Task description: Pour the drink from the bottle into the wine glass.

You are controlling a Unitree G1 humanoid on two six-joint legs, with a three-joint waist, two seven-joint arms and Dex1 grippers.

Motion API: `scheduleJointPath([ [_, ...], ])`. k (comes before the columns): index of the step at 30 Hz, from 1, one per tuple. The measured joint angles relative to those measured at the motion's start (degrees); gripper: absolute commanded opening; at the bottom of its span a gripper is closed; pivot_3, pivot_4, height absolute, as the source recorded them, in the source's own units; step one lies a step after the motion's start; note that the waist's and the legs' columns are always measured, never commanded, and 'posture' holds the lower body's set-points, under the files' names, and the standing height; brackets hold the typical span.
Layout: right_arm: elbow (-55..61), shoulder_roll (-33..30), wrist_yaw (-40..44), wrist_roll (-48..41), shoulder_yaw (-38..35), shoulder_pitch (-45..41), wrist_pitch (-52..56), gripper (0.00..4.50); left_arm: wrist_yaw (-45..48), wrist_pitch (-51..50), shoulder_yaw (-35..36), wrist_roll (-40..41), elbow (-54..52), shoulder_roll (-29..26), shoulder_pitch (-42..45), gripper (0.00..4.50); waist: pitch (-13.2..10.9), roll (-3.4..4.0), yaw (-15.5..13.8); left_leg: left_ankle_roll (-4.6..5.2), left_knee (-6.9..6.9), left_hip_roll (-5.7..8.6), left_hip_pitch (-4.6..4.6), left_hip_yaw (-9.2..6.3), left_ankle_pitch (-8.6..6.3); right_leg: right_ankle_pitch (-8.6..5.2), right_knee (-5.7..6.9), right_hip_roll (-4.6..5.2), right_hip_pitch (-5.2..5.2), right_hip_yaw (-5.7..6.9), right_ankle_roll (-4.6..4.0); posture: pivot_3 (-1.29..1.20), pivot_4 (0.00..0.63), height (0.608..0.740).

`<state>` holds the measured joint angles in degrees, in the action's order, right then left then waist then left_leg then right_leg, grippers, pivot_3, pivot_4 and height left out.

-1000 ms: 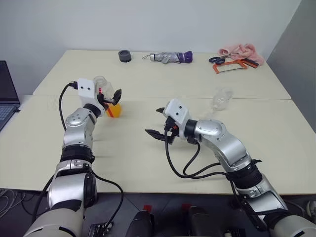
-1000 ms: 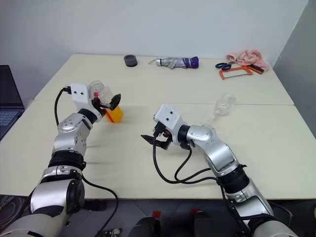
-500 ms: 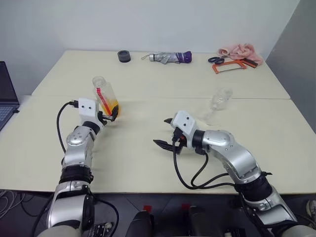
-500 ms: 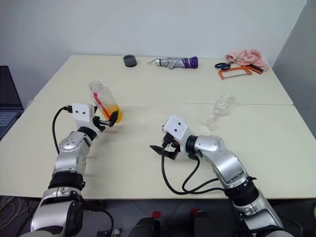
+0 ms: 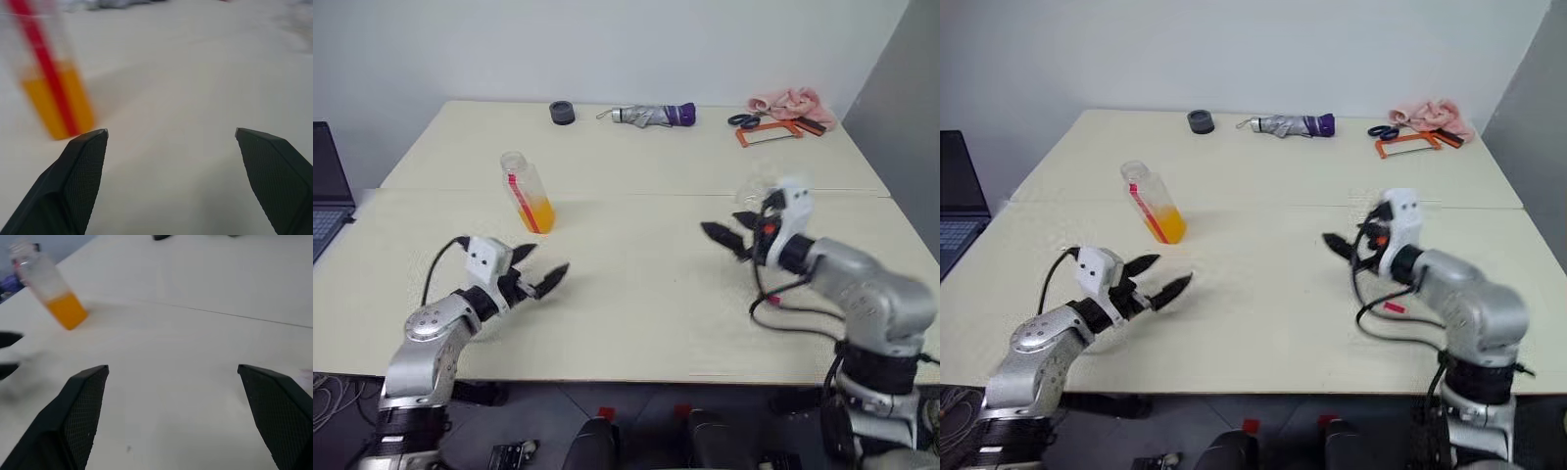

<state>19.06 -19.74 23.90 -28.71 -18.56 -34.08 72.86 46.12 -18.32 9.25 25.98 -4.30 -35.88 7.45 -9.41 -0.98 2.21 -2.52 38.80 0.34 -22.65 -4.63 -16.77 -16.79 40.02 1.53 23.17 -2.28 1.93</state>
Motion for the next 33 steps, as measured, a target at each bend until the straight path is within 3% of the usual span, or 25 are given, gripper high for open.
scheduleJointPath([
  [6, -22.08, -4.54, -3.95, 0.90, -6.44, -9.55, 2.90, 4.50, 11.29, -3.83, -4.59, 2.03, -2.09, -5.87, 6.77, 4.46, -0.02, 0.03, 0.03, 0.00, -0.02, 0.08, 0.01, 0.22, 0.00, 0.00, -0.02, -0.21, 0.02, -0.09, 0.00, 0.00, 0.150, 0.740],
  [15, -55.59, -6.00, -2.21, 2.17, -6.97, -19.80, -6.06, 4.50, 16.51, -3.89, -10.27, 1.58, -1.75, -4.24, 13.41, 4.46, -0.06, 0.10, 1.18, 0.01, -0.08, 0.02, -0.02, 0.43, -0.01, 0.00, -0.05, -0.23, 0.07, -0.19, -0.01, 0.00, 0.150, 0.740],
  [31, -83.54, -5.85, 5.47, 5.47, -2.94, -30.00, -25.67, 4.50, 18.09, -3.69, -11.63, 0.56, 0.21, -3.15, 15.23, 4.46, -0.08, 0.13, 1.18, 0.01, -0.06, 0.00, -0.04, 0.40, 0.00, 0.00, -0.06, -0.23, 0.08, -0.17, -0.01, 0.00, 0.150, 0.740],
  [33, -85.14, -5.44, 5.58, 5.49, -2.90, -30.11, -27.20, 4.15, 18.33, -3.62, -11.67, 0.20, 0.56, -3.14, 15.25, 4.50, -0.08, 0.13, 1.18, 0.01, -0.06, 0.00, -0.04, 0.39, -0.01, 0.00, -0.05, -0.22, 0.08, -0.18, -0.01, 0.00, 0.150, 0.740],
])
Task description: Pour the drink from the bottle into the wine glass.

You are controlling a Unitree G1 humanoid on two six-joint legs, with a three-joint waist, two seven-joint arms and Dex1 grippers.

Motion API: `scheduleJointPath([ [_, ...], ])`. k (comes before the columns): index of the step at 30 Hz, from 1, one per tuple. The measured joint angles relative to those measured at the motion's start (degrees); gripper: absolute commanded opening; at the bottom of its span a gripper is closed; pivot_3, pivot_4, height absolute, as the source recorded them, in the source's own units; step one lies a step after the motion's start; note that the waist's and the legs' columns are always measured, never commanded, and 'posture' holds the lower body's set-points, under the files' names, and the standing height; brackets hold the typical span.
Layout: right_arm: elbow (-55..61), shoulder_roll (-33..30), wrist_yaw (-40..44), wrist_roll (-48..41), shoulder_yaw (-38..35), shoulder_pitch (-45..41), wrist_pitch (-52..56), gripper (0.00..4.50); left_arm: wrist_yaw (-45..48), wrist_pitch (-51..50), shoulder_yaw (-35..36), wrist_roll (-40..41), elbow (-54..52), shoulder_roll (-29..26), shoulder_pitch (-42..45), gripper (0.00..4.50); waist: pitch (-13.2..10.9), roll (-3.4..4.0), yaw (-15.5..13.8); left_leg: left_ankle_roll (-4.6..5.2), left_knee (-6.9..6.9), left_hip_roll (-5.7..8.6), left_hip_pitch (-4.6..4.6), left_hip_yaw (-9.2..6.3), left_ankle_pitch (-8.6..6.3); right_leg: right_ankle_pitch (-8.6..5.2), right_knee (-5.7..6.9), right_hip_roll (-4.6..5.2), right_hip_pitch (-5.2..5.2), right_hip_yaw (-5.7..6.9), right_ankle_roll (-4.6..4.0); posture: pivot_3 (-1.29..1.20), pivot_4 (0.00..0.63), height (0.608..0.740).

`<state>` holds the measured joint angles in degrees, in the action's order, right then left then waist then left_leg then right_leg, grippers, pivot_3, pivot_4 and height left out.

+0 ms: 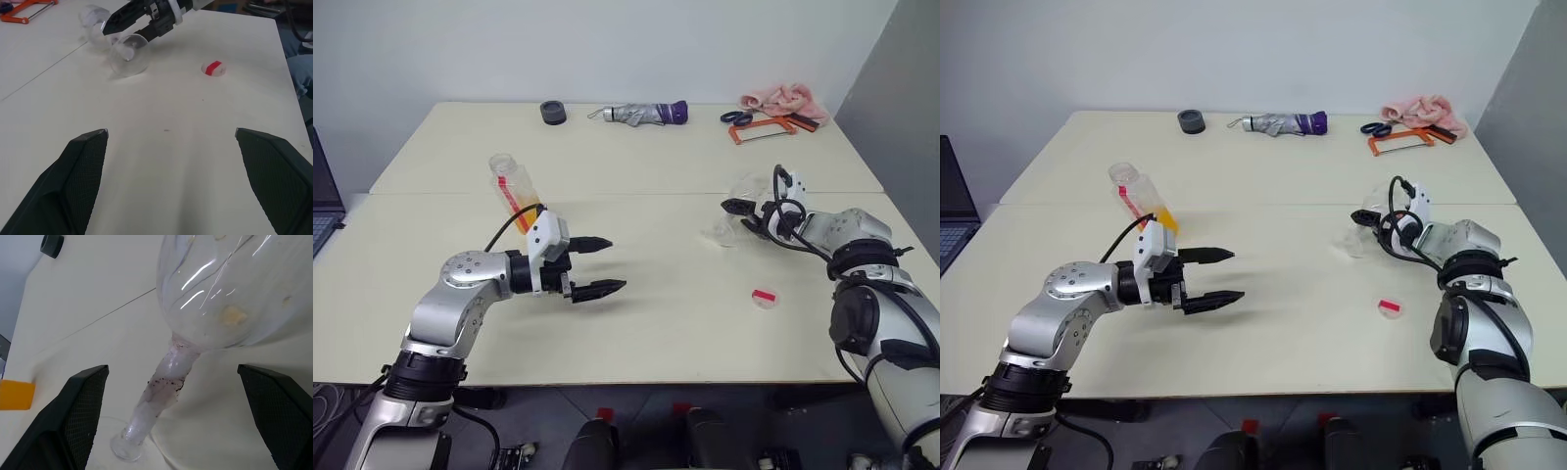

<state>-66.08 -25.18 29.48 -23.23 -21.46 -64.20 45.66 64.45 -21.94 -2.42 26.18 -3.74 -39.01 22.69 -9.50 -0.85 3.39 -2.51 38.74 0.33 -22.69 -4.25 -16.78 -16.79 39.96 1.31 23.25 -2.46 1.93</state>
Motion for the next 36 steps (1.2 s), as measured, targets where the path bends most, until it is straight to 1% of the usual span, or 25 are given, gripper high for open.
scheduleJointPath([
  [1, -0.40, 0.16, 0.05, 0.00, 0.00, -0.04, -0.54, 3.96, 0.05, 0.04, -0.02, -0.16, 0.05, 0.03, 0.02, 4.50, 0.00, 0.00, 0.00, 0.00, 0.00, 0.00, 0.00, -0.02, 0.00, 0.00, 0.00, 0.00, 0.00, -0.01, 0.00, 0.00, 0.150, 0.740],
  [5, -2.03, 1.66, 0.37, -0.03, 0.01, -0.11, -1.62, 2.66, 0.41, 0.38, -0.12, -0.77, 0.22, 0.14, 0.22, 4.50, -0.01, 0.01, 0.03, 0.00, 0.00, 0.00, 0.01, -0.05, 0.00, 0.00, 0.01, -0.01, 0.00, -0.01, 0.00, 0.00, 0.150, 0.740],
  [9, -2.25, 2.11, 0.62, -0.29, -0.35, -0.74, -1.52, 1.11, 1.05, 1.08, -0.15, -1.22, 1.44, 0.20, 0.23, 4.50, -0.01, 0.01, 0.02, 0.00, 0.01, -0.01, 0.00, -0.09, 0.00, 0.00, 0.01, 0.02, 0.00, 0.00, 0.00, 0.00, 0.150, 0.740],
  [12, -2.26, 2.43, 1.86, -1.27, -1.28, -1.33, -0.88, 0.22, 1.23, 1.26, -0.15, -1.55, 1.64, 0.27, 0.27, 4.50, -0.01, 0.02, 0.01, 0.00, 0.01, -0.01, 0.01, -0.11, 0.00, 0.00, 0.02, 0.01, 0.00, 0.00, 0.00, 0.00, 0.150, 0.740],
  [13, -2.23, 2.53, 2.03, -1.39, -1.30, -1.61, -0.63, 0.12, 1.24, 1.31, -0.16, -1.60, 1.70, 0.34, 0.29, 4.50, -0.01, 0.02, 0.01, 0.00, 0.01, -0.01, 0.01, -0.11, 0.00, 0.00, 0.01, 0.01, 0.00, 0.01, 0.00, 0.00, 0.150, 0.740],
  [16, -1.31, 2.60, 2.13, -1.39, -1.30, -1.54, -0.47, 0.12, 1.22, 1.35, -0.15, -1.80, 2.02, 0.34, 0.26, 4.50, -0.03, 0.04, 0.01, 0.00, 0.01, -0.01, -0.01, -0.11, 0.00, 0.00, 0.00, 0.03, 0.00, 0.00, 0.00, 0.00, 0.150, 0.740],
  [18, 2.38, 3.50, 2.14, -0.75, -0.25, -0.27, -2.93, 0.12, 1.19, 1.35, -0.14, -1.82, 2.10, 0.35, 0.18, 4.50, -0.03, 0.05, 0.01, 0.00, 0.01, -0.01, -0.02, -0.12, 0.00, 0.00, 0.00, 0.04, 0.01, 0.00, 0.00, 0.00, 0.150, 0.740],
  [20, 9.48, 5.64, 1.23, 2.25, 2.81, 3.35, -10.58, 0.12, 1.16, 1.37, -0.12, -1.84, 2.14, 0.35, 0.13, 4.50, -0.03, 0.05, 0.05, 0.00, 0.01, -0.03, -0.02, -0.15, 0.00, 0.00, 0.01, 0.03, 0.02, 0.01, 0.00, 0.00, 0.150, 0.740],
  [23, 16.93, 8.97, -1.77, 6.40, 6.96, 9.08, -19.92, 0.12, 1.16, 1.45, -0.12, -1.89, 2.17, 0.38, 0.12, 4.50, -0.03, 0.05, 0.10, -0.01, 0.01, -0.10, -0.02, -0.16, 0.00, 0.00, 0.03, 0.04, 0.03, 0.01, 0.00, 0.00, 0.150, 0.740],
  [26, 23.28, 11.05, -3.57, 9.53, 10.65, 13.88, -25.99, 0.12, 1.21, 1.57, -0.10, -2.04, 2.31, 0.40, 0.12, 4.50, -0.03, 0.07, 0.13, -0.02, 0.02, -0.12, 0.00, -0.17, 0.01, 0.00, 0.04, 0.05, 0.04, 0.01, 0.00, 0.00, 0.150, 0.740],
  [30, 30.93, 12.63, -5.31, 11.98, 13.71, 19.40, -29.39, 0.12, 1.38, 2.13, -0.11, -2.23, 2.77, 0.41, 0.15, 4.50, -0.03, 0.07, 0.08, -0.03, 0.03, -0.12, 0.02, -0.16, 0.01, 0.00, 0.06, 0.05, 0.03, 0.00, 0.00, 0.00, 0.150, 0.740],
  [36, 46.81, 12.73, -5.86, 14.56, 18.55, 30.76, -29.54, 0.12, 1.55, 2.37, -0.14, -2.31, 3.55, 0.35, 0.09, 4.50, -0.02, 0.07, -0.05, -0.02, 0.02, -0.11, 0.01, -0.22, 0.01, 0.00, 0.03, 0.05, -0.01, 0.04, 0.00, 0.00, 0.150, 0.740],
])
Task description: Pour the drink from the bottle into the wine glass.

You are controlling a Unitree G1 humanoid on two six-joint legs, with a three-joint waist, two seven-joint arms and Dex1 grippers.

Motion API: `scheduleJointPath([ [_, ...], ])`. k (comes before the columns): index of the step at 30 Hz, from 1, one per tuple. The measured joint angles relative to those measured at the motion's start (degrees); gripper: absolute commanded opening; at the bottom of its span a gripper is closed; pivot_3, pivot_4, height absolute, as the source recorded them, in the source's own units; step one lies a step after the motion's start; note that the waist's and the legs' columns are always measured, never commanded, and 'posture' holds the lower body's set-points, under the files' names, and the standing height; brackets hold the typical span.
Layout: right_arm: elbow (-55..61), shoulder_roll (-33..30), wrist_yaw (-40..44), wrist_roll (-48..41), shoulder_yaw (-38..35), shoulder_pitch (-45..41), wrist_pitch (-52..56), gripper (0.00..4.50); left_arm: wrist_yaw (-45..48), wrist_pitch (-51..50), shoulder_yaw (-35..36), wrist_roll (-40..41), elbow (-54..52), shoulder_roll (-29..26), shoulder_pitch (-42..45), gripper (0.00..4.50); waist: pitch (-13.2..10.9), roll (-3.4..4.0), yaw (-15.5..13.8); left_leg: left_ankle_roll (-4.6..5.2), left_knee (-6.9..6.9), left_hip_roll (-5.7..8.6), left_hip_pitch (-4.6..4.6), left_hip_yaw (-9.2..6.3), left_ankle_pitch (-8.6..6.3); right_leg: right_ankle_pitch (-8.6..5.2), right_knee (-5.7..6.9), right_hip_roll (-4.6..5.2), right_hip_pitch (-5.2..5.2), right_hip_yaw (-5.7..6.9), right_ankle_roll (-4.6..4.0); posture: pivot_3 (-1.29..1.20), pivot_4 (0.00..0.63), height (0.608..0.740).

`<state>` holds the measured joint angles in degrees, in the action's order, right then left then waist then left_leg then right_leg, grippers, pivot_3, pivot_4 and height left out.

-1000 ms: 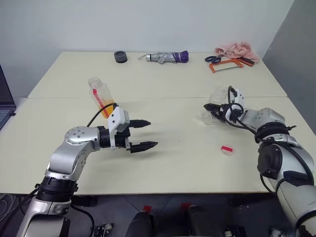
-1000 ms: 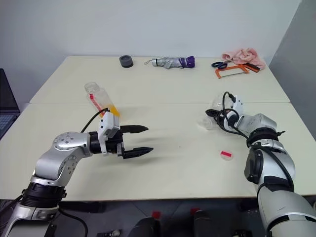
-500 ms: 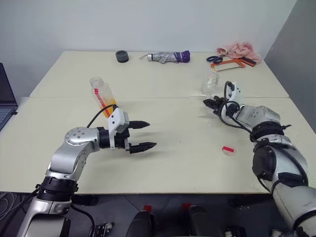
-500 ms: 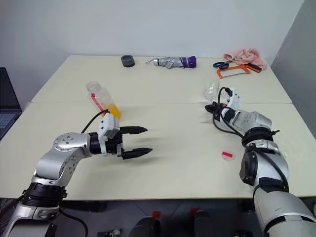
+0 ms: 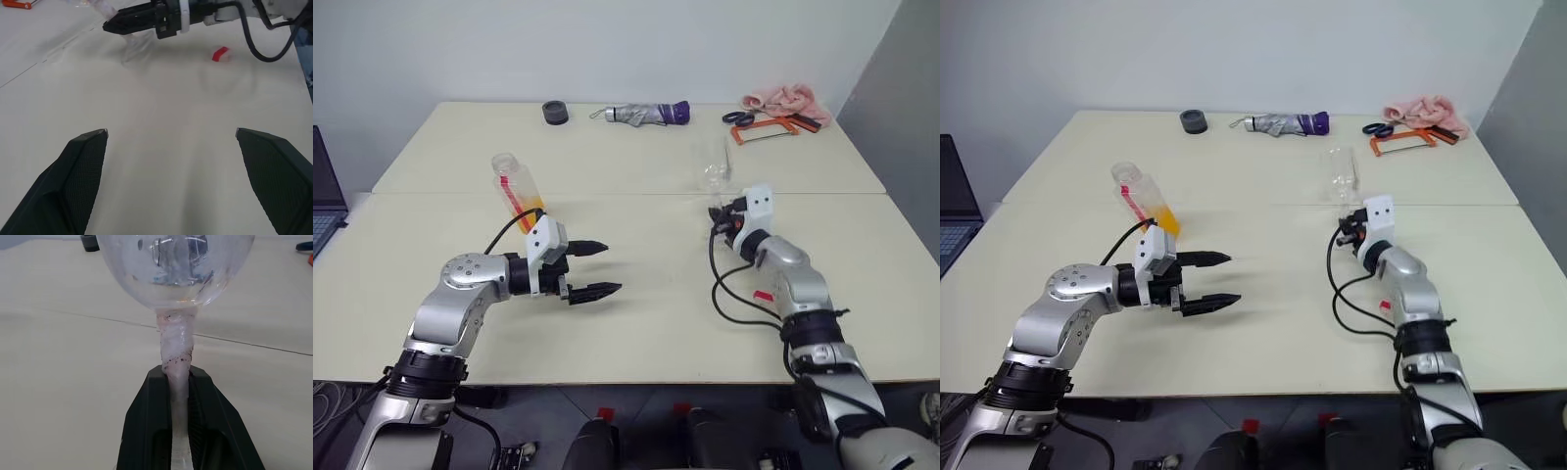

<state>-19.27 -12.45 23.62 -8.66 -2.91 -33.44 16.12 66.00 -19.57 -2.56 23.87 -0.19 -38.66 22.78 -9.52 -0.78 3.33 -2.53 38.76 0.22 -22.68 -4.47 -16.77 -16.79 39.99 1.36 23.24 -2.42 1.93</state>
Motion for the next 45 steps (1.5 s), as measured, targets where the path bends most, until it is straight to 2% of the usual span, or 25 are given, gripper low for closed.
scheduleJointPath([
  [4, 8.62, 0.14, -0.08, 0.18, 1.02, 8.10, -0.21, 0.12, -0.14, 0.02, 0.05, 0.01, -0.03, -0.01, -0.73, 4.50, 0.10, -0.02, -0.12, 0.01, 0.00, 0.02, 0.08, -0.03, -0.01, 0.00, -0.01, 0.00, -0.10, 0.03, 0.00, 0.00, 0.150, 0.740],
  [9, 14.06, -0.76, 0.18, 0.19, 2.01, 13.01, 2.12, 0.12, -0.27, -0.01, 0.05, 0.01, -0.09, 0.09, -1.58, 4.50, 0.16, -0.10, -0.13, 0.02, 0.00, 0.05, 0.29, 0.01, -0.01, -0.01, -0.01, -0.10, -0.25, 0.00, 0.01, 0.00, 0.150, 0.740],
  [14, 15.76, -1.92, 0.34, 0.93, 3.33, 14.45, 3.89, 0.12, -0.43, -0.01, 0.06, 0.02, -0.18, 0.19, -1.61, 4.50, 0.16, -0.11, -0.18, 0.03, -0.24, 0.05, 1.06, -0.05, -0.02, -0.06, -0.25, -0.16, -1.02, 0.06, -0.05, 0.00, 0.150, 0.740],
  [20, 14.87, -1.36, 0.06, 2.85, 4.93, 13.72, -1.06, 0.12, -4.69, 0.00, 2.20, 0.07, -0.29, 1.86, -2.26, 4.50, 0.18, -0.15, -0.08, 0.03, -0.60, 0.01, 1.27, 0.05, -0.02, -0.06, -0.39, -0.17, -1.04, -0.05, -0.04, 0.00, 0.150, 0.740],
  [25, 9.52, 1.86, 1.48, 3.77, 8.67, 9.28, -6.59, 0.12, -12.71, 1.36, 6.56, -0.52, -0.56, 3.82, -3.17, 4.50, 0.12, -0.10, 0.57, 0.02, -0.68, -0.11, 1.27, 0.10, -0.01, -0.06, -0.37, -0.20, -0.91, -0.12, -0.06, 0.00, 0.150, 0.740],
  [28, 5.58, 4.25, 2.23, 4.82, 11.20, 5.00, -9.65, 0.12, -14.48, 1.02, 7.25, -0.36, -2.90, 3.95, -4.83, 4.50, 0.11, -0.08, 0.35, 0.02, -0.71, -0.36, 1.23, 0.01, -0.01, -0.05, -0.36, -0.18, -0.90, -0.04, -0.06, 0.00, 0.150, 0.740],
  [33, -9.44, 7.81, 2.37, 7.19, 12.74, -3.62, -16.56, 0.12, -16.42, -1.61, 8.68, 0.90, -8.38, 3.49, -8.29, 4.50, 0.11, -0.08, -0.03, 0.01, -0.70, -0.29, 1.20, 0.11, -0.01, -0.05, -0.48, -0.08, -0.93, -0.06, -0.07, 0.00, 0.150, 0.740],
  [39, -21.56, 8.97, 2.95, 8.50, 13.20, -8.82, -22.98, 0.12, -18.49, -4.47, 11.16, 2.46, -11.85, 2.68, -9.79, 4.50, 0.09, -0.06, -0.15, 0.00, -0.70, -0.26, 1.11, 0.07, 0.00, -0.05, -0.56, -0.03, -0.91, -0.03, -0.07, 0.00, 0.150, 0.740],
  [45, -25.91, 9.11, 3.68, 8.44, 12.81, -10.20, -26.69, 0.12, -19.40, -6.80, 12.02, 4.18, -14.85, 2.22, -9.86, 4.50, 0.09, -0.06, -0.12, 0.00, -0.72, -0.27, 1.14, 0.07, 0.00, -0.05, -0.56, -0.05, -0.93, -0.02, -0.07, 0.00, 0.150, 0.740],
])
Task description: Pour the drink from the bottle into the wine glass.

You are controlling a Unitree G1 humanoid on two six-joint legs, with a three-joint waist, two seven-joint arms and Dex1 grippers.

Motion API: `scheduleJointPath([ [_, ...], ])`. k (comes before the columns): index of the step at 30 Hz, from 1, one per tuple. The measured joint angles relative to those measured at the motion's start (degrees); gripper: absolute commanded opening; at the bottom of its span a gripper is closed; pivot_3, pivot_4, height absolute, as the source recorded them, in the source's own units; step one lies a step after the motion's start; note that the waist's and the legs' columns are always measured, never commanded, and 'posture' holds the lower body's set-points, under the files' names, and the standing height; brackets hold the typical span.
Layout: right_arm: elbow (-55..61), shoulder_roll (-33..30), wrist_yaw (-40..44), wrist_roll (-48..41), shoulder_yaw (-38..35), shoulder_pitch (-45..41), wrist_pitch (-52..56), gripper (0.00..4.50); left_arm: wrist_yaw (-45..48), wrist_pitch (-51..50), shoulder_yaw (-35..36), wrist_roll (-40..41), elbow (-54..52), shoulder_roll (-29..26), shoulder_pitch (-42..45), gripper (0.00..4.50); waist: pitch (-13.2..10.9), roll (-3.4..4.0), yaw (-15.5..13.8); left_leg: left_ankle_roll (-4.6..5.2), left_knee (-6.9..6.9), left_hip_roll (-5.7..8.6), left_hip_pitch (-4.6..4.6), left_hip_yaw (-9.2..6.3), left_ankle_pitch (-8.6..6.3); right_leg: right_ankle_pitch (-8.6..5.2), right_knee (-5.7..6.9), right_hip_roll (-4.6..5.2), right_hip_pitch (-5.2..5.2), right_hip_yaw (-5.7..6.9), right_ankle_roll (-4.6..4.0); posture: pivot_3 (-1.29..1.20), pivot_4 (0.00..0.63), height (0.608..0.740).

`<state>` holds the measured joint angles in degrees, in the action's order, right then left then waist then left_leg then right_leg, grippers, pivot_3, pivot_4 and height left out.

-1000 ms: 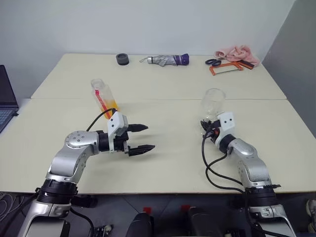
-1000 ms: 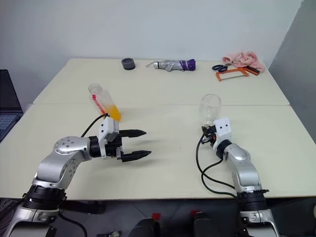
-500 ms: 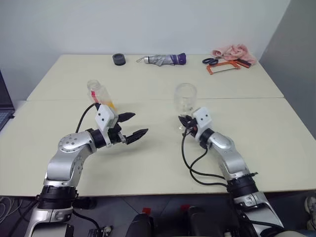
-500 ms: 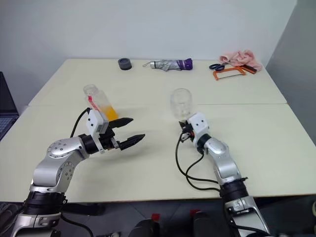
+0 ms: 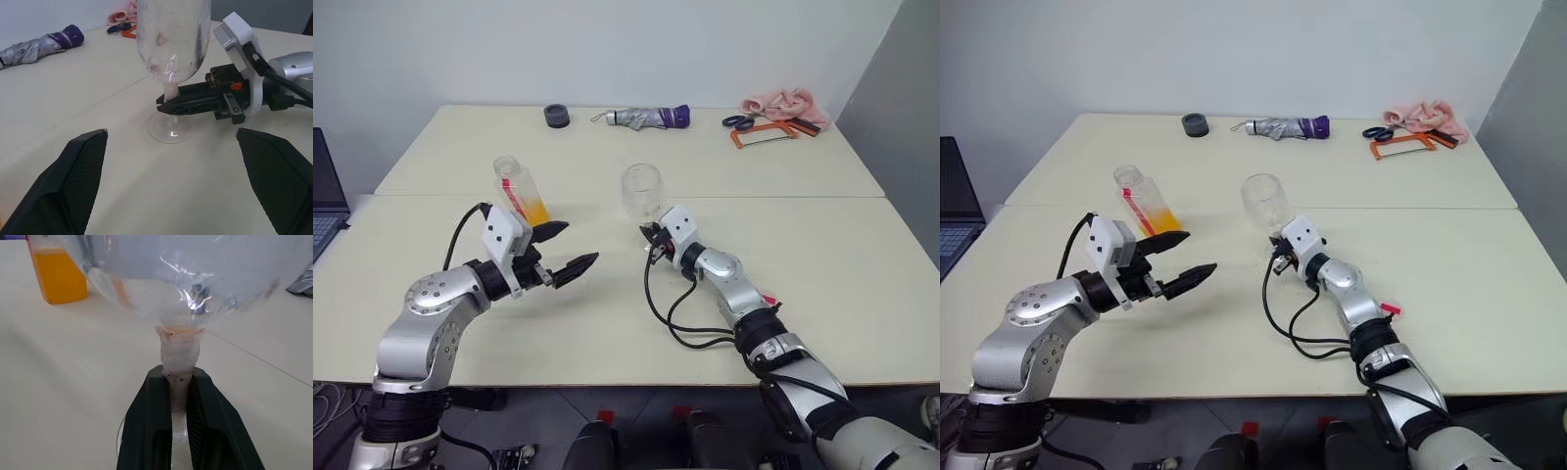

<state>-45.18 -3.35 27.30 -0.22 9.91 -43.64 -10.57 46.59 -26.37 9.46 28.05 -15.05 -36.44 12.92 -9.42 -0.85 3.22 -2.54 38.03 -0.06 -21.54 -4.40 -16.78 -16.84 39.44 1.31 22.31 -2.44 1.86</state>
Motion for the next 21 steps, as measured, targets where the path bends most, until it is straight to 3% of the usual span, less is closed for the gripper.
scheduleJointPath([
  [1, -0.23, 0.04, 0.06, -0.01, -0.10, -0.02, -0.26, 0.12, -0.11, -0.27, 0.00, 0.20, -0.37, 0.00, 0.03, 4.50, 0.00, 0.00, 0.01, 0.00, 0.00, 0.00, 0.00, 0.00, 0.00, 0.00, 0.00, 0.00, 0.00, 0.00, 0.00, 0.00, 0.150, 0.740],
  [14, -0.44, 0.05, 1.14, 0.04, -0.66, 0.71, -0.27, 4.46, -1.13, -1.87, 0.00, 1.38, -1.24, 0.01, 1.36, 4.50, -0.01, 0.01, 0.05, 0.00, -0.01, -0.01, -0.01, -0.01, 0.00, 0.00, 0.00, -0.01, 0.01, 0.00, 0.00, 0.00, 0.150, 0.740],
  [21, 1.70, -0.29, 2.11, 0.20, -0.55, 2.87, 0.30, 4.46, -2.03, -1.86, 0.00, 1.44, -1.24, 0.02, 2.01, 4.50, -0.01, 0.02, 0.05, 0.00, -0.01, -0.01, -0.01, -0.01, 0.00, 0.00, 0.00, -0.01, 0.01, 0.00, 0.00, 0.00, 0.150, 0.740],
])
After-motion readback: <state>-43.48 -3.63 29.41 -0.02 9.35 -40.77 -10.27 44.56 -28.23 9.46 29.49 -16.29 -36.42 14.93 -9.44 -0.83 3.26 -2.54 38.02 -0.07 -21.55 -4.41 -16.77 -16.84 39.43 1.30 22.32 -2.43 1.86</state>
